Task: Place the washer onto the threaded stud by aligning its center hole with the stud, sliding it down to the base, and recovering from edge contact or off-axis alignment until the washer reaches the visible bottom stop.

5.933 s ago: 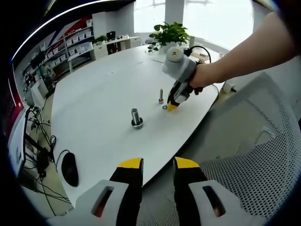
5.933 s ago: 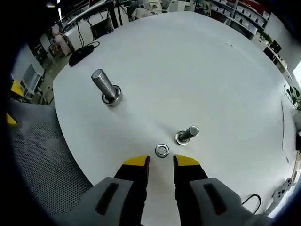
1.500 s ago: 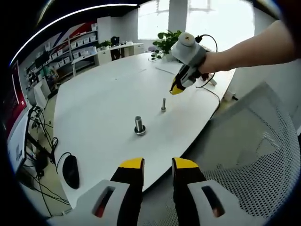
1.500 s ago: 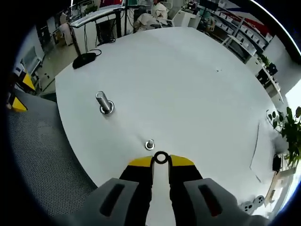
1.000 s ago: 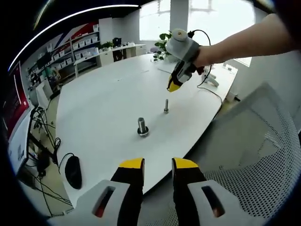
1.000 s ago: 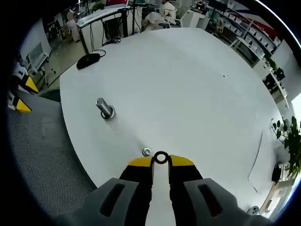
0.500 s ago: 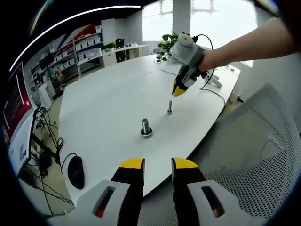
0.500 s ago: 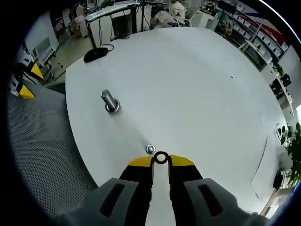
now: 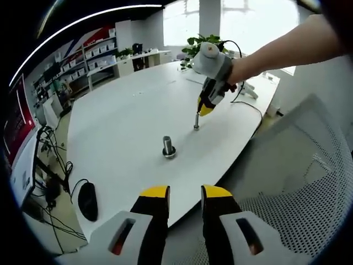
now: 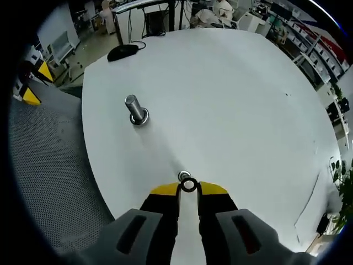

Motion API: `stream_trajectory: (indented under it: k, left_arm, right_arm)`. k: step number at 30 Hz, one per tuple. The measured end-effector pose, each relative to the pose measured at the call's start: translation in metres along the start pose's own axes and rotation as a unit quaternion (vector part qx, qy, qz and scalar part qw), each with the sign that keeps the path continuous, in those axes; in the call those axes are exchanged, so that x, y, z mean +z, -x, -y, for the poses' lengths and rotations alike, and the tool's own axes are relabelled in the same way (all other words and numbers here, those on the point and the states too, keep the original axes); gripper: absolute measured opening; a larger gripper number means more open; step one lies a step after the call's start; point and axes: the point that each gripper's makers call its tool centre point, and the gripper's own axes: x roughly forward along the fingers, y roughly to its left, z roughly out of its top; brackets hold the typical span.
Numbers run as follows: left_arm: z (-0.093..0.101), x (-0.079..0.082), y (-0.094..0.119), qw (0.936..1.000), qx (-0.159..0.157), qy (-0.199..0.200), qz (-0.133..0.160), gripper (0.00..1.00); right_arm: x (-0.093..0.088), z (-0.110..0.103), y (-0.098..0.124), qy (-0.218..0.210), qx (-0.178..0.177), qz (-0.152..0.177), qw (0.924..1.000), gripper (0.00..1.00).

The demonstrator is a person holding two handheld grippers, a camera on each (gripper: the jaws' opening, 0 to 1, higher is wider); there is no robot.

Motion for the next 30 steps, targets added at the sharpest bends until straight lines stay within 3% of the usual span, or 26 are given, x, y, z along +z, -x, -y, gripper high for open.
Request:
stream_trajectory:
  k: [12, 21, 30]
  left_arm:
    - [0.001, -0.002, -0.001, 1.0000, -0.002, -0.001, -0.007, 0.20]
    - [0.001, -0.003, -0.002, 0.9999, -0.003, -0.001, -0.010, 0.20]
    - [0.002, -0.004, -0.002, 0.9999, -0.004, -0.001, -0.013, 0.20]
  right_arm:
    - [0.009, -0.001, -0.005, 0.000, 0.005, 0.011, 0.9999, 0.14]
    - [0.005, -0.002, -0.006, 0.005, 0.011, 0.001, 0.9999, 0.14]
    - [0.001, -0.004, -0.026, 0.005, 0.019, -0.013, 0.9997, 0.14]
